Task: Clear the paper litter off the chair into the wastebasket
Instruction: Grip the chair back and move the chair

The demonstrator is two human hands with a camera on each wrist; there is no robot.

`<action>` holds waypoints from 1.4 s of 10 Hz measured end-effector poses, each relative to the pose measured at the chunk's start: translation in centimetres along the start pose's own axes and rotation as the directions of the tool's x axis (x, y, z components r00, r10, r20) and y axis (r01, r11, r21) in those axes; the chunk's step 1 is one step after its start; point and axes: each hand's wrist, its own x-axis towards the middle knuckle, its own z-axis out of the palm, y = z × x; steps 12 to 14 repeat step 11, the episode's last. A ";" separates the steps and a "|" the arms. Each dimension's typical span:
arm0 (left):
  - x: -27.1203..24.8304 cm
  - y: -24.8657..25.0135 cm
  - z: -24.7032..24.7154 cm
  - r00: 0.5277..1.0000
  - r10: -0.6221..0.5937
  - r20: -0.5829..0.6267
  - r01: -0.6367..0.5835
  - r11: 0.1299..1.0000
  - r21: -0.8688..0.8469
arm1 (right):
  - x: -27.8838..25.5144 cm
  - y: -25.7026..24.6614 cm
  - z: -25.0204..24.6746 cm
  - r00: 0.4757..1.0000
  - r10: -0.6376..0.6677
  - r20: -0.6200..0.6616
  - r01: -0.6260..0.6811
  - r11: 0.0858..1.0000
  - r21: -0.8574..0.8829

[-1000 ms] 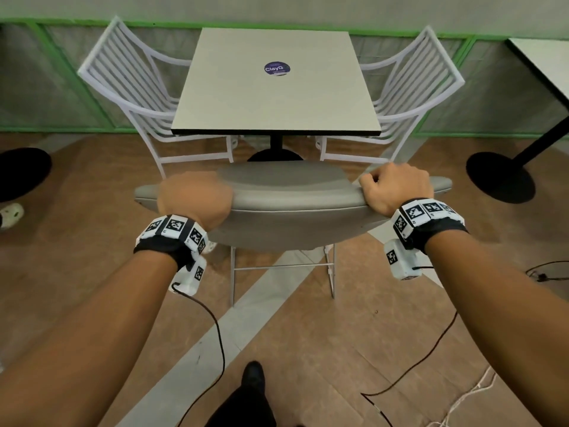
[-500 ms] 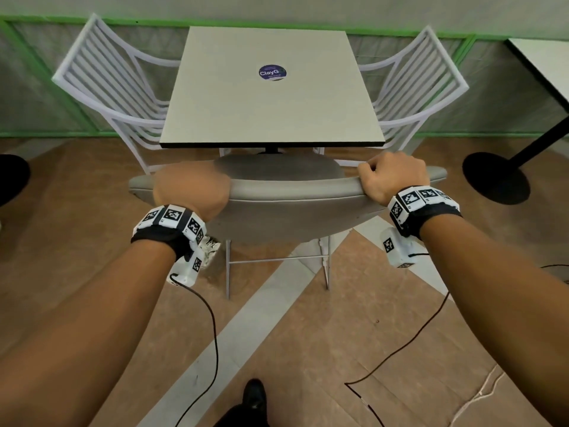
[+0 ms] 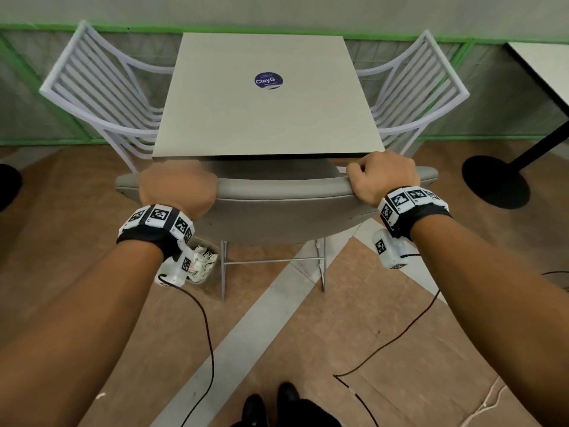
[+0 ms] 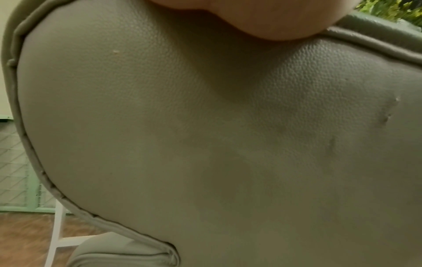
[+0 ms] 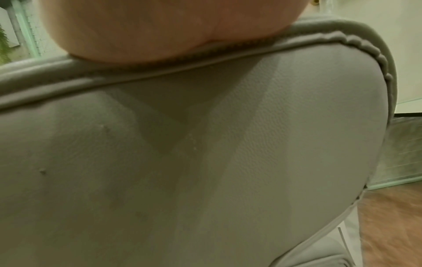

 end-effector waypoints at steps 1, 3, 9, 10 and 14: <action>-0.7 0.1 -0.2 1.000 0.003 -0.013 -0.004 1.000 -0.013 | -0.6 0.1 0.2 1.000 -0.013 0.007 0.013 1.000 0.021; -1.3 0.3 -0.4 1.000 -0.005 -0.005 0.005 1.000 -0.012 | -1.1 0.2 0.2 1.000 -0.016 0.021 0.015 0.999 0.049; -5.4 0.5 -0.6 0.997 -0.055 -0.049 0.044 0.979 -0.197 | -5.6 -0.4 0.5 0.988 -0.102 -0.116 0.127 0.965 0.230; -8.8 1.1 -0.4 0.998 -0.030 -0.059 0.015 0.973 -0.230 | -10.7 -1.4 1.7 0.972 -0.146 -0.183 0.190 0.949 0.253; -14.7 1.2 -0.1 0.997 -0.002 0.077 0.023 0.964 -0.267 | -18.6 -1.8 4.5 0.989 -0.148 0.009 0.137 0.932 0.335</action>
